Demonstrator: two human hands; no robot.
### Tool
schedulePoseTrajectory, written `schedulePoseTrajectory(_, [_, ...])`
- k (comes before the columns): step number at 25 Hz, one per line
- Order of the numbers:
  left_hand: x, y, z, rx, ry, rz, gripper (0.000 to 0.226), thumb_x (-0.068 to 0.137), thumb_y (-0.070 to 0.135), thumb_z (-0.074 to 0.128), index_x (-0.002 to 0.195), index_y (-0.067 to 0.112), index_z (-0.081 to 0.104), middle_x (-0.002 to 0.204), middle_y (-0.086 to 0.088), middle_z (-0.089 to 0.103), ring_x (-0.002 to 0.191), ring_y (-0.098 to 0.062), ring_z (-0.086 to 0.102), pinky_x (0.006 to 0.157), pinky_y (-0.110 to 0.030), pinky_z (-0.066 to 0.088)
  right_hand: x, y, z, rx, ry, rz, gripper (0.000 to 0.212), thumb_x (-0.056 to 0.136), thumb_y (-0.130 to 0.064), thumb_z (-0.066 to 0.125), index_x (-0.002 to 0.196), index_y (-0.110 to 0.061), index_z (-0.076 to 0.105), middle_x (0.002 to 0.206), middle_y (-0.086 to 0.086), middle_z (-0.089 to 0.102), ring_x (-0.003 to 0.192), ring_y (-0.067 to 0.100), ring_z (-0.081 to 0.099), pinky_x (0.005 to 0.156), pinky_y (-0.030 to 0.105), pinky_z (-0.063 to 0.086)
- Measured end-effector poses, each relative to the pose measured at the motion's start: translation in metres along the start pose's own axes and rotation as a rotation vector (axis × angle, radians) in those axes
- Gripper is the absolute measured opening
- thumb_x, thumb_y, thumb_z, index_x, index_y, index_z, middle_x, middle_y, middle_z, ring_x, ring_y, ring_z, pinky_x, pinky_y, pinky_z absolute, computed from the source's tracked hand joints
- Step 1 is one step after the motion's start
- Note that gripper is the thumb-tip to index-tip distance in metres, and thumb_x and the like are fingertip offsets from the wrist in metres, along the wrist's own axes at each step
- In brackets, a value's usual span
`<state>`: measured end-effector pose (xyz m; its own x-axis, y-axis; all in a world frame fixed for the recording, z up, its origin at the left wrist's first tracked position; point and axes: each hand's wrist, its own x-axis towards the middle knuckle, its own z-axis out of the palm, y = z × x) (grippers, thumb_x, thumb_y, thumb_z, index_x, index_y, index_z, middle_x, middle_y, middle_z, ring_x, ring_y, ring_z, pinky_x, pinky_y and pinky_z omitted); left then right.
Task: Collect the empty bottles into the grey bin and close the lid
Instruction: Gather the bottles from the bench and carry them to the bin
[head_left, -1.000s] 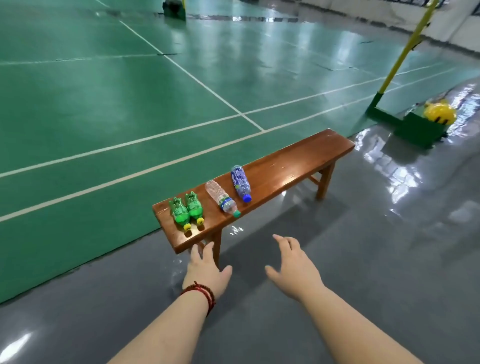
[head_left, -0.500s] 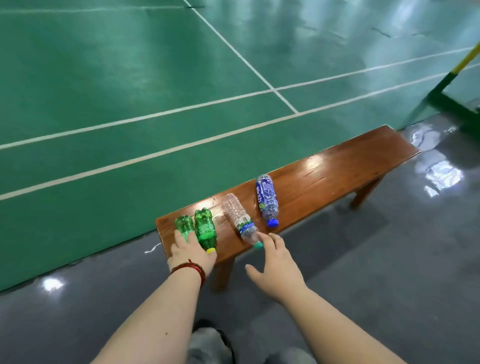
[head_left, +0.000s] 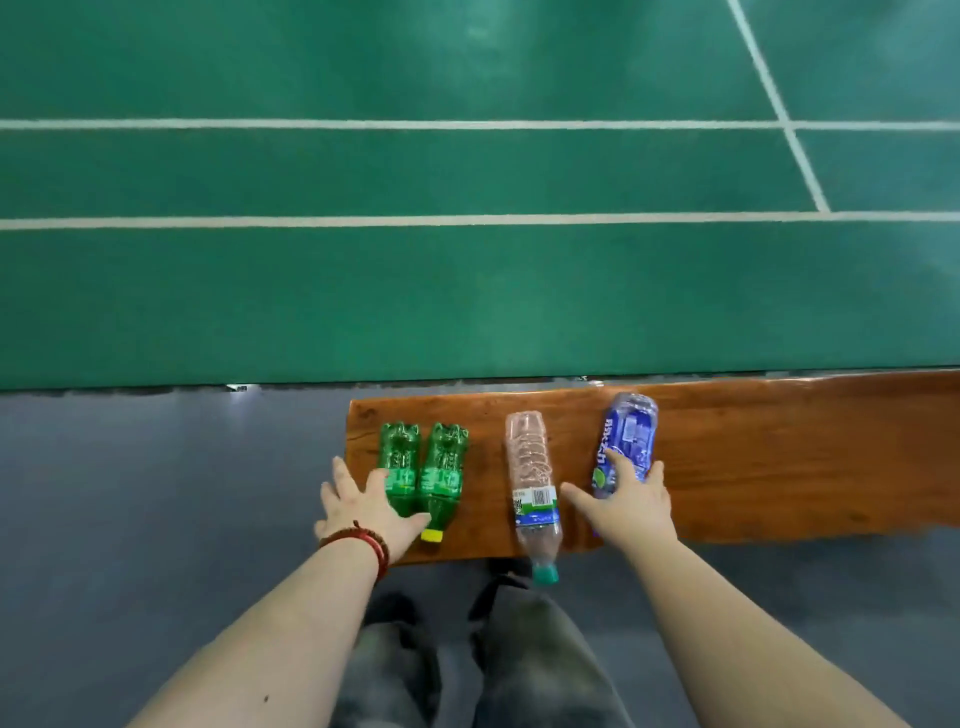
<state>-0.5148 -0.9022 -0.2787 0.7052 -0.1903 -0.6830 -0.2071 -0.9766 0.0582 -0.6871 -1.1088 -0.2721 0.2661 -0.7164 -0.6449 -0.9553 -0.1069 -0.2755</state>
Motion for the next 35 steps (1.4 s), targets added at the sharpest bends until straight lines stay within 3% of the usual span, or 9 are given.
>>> schedulePoseTrajectory(4, [0.027,0.035,0.03,-0.192,-0.055,-0.108,0.085,0.069,0.067,0.062,0.141,0.037,0.029,0.157,-0.008,-0.013,0.143,-0.035,0.001,0.112,-0.05,0.02,0.053,0.016,-0.001,-0.084,-0.122,0.088,0.088,0.071,-0.069,0.061,0.144,-0.042,0.021,0.157,0.014,-0.012,0.143,0.041,0.005,0.113,0.049,0.021])
schedulePoseTrajectory(8, [0.047,0.048,0.046,-0.324,-0.087,-0.228,0.084,0.066,0.066,0.066,0.138,0.038,0.035,0.157,-0.009,-0.012,0.144,-0.036,-0.003,0.114,-0.05,0.015,0.071,0.025,0.011,-0.035,-0.215,0.127,0.087,0.065,-0.07,0.065,0.141,-0.037,0.036,0.156,0.015,-0.015,0.141,0.043,0.014,0.115,0.048,0.023])
schedulePoseTrajectory(13, [0.053,0.049,0.06,-0.346,-0.082,-0.286,0.074,0.067,0.065,0.066,0.132,0.037,0.044,0.157,-0.009,-0.011,0.142,-0.037,0.001,0.111,-0.051,0.022,0.058,0.018,0.044,-0.199,-0.255,0.019,0.083,0.061,-0.077,0.061,0.134,-0.041,0.042,0.153,0.005,-0.03,0.143,0.038,-0.01,0.112,0.052,0.022])
schedulePoseTrajectory(15, [0.051,0.05,0.063,-0.307,-0.082,-0.305,0.076,0.066,0.069,0.064,0.132,0.036,0.045,0.157,-0.008,-0.012,0.142,-0.037,0.003,0.109,-0.052,0.025,0.052,0.008,0.062,-0.224,-0.248,0.047,0.087,0.057,-0.08,0.062,0.132,-0.042,0.042,0.151,0.006,-0.035,0.142,0.039,-0.016,0.111,0.057,0.022])
schedulePoseTrajectory(21, [0.044,0.062,0.081,-0.198,-0.133,-0.37,0.1,0.056,0.082,0.059,0.139,0.03,0.04,0.154,-0.007,-0.024,0.143,-0.036,-0.009,0.112,-0.058,0.015,0.046,-0.004,0.1,-0.335,-0.106,0.113,0.098,0.051,-0.083,0.061,0.133,-0.034,0.04,0.143,0.011,-0.044,0.138,0.044,-0.022,0.108,0.065,0.014])
schedulePoseTrajectory(26, [0.048,0.059,0.086,-0.15,-0.114,-0.352,0.099,0.052,0.084,0.059,0.134,0.03,0.045,0.154,-0.01,-0.018,0.14,-0.039,0.0,0.109,-0.055,0.023,0.047,-0.004,0.109,-0.344,-0.07,0.137,0.092,0.055,-0.075,0.066,0.132,-0.033,0.038,0.153,0.014,-0.024,0.14,0.044,-0.011,0.108,0.065,0.017])
schedulePoseTrajectory(30, [0.047,0.04,0.084,-0.074,-0.051,-0.256,0.09,0.05,0.085,0.057,0.121,0.031,0.056,0.154,-0.014,-0.002,0.132,-0.039,0.019,0.102,-0.047,0.032,0.049,0.007,0.094,-0.297,-0.011,0.054,0.078,0.057,-0.07,0.071,0.121,-0.033,0.046,0.153,0.01,-0.024,0.139,0.043,-0.005,0.106,0.06,0.023])
schedulePoseTrajectory(35, [0.029,0.024,0.08,-0.223,-0.113,-0.337,0.105,0.049,0.093,0.044,0.133,0.029,0.048,0.154,-0.013,0.002,0.133,-0.039,0.022,0.104,-0.049,0.032,0.04,0.005,0.066,-0.318,-0.085,-0.158,0.087,0.053,-0.078,0.066,0.126,-0.037,0.042,0.154,0.005,-0.018,0.141,0.04,-0.001,0.106,0.055,0.029])
